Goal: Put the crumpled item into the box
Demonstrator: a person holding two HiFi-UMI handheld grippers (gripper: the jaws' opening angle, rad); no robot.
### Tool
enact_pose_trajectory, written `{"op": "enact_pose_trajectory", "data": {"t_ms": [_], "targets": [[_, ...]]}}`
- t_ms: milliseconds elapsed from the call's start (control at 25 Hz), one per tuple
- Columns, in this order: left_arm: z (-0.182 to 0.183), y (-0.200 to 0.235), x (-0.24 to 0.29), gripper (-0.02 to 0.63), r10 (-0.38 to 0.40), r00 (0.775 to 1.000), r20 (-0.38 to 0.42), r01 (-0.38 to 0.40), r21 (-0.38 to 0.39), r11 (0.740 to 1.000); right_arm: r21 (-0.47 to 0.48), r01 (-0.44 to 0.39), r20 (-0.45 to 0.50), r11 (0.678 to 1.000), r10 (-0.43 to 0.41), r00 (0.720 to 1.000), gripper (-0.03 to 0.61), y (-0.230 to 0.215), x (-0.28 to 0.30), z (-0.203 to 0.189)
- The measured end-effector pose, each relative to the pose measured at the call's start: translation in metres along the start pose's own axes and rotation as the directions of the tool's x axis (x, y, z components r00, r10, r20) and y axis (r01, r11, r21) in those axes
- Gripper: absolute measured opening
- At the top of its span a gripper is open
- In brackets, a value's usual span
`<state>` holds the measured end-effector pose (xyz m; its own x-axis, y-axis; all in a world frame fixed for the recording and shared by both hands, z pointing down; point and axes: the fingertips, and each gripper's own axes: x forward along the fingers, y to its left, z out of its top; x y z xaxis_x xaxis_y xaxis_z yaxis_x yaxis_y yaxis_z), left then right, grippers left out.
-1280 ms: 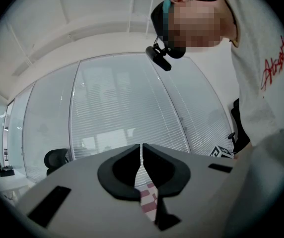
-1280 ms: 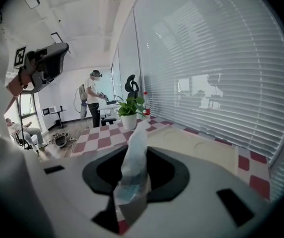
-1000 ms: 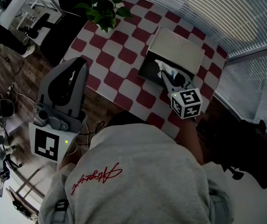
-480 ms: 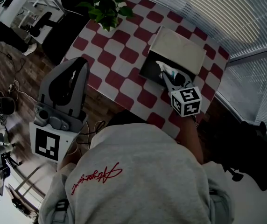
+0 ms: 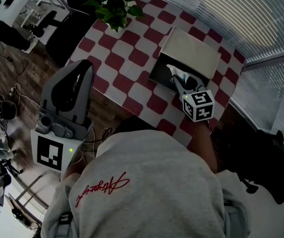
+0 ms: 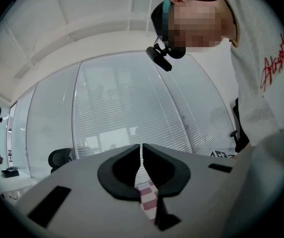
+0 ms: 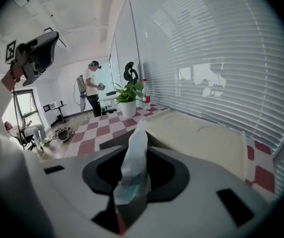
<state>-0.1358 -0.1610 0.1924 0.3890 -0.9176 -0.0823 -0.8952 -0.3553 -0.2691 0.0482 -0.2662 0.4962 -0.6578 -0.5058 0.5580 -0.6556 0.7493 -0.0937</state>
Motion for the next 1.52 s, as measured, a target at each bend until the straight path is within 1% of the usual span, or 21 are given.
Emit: {"op": "enact_pose_trajectory", "data": {"t_ms": [360, 720, 1080, 1520], "targets": [[-0.002, 0.0, 0.0, 0.026, 0.0, 1.0, -0.006, 0.0, -0.004, 1.0, -0.009, -0.008, -0.037, 1.0, 0.008, 0.999, 0.118, 0.0, 0.006, -0.006], [-0.008, 0.003, -0.006, 0.026, 0.018, 1.0, -0.013, -0.018, -0.012, 1.0, -0.013, -0.016, -0.071, 1.0, 0.015, 0.997, 0.118, 0.0, 0.013, -0.013], [-0.01, 0.006, -0.008, 0.026, 0.023, 1.0, -0.015, -0.023, -0.018, 1.0, 0.016, -0.014, -0.078, 1.0, 0.015, 0.997, 0.118, -0.004, 0.016, -0.014], [-0.009, 0.008, -0.009, 0.026, 0.025, 1.0, -0.013, -0.025, -0.015, 1.0, -0.007, 0.009, -0.087, 1.0, -0.009, 0.996, 0.135, -0.008, 0.019, -0.017]]}}
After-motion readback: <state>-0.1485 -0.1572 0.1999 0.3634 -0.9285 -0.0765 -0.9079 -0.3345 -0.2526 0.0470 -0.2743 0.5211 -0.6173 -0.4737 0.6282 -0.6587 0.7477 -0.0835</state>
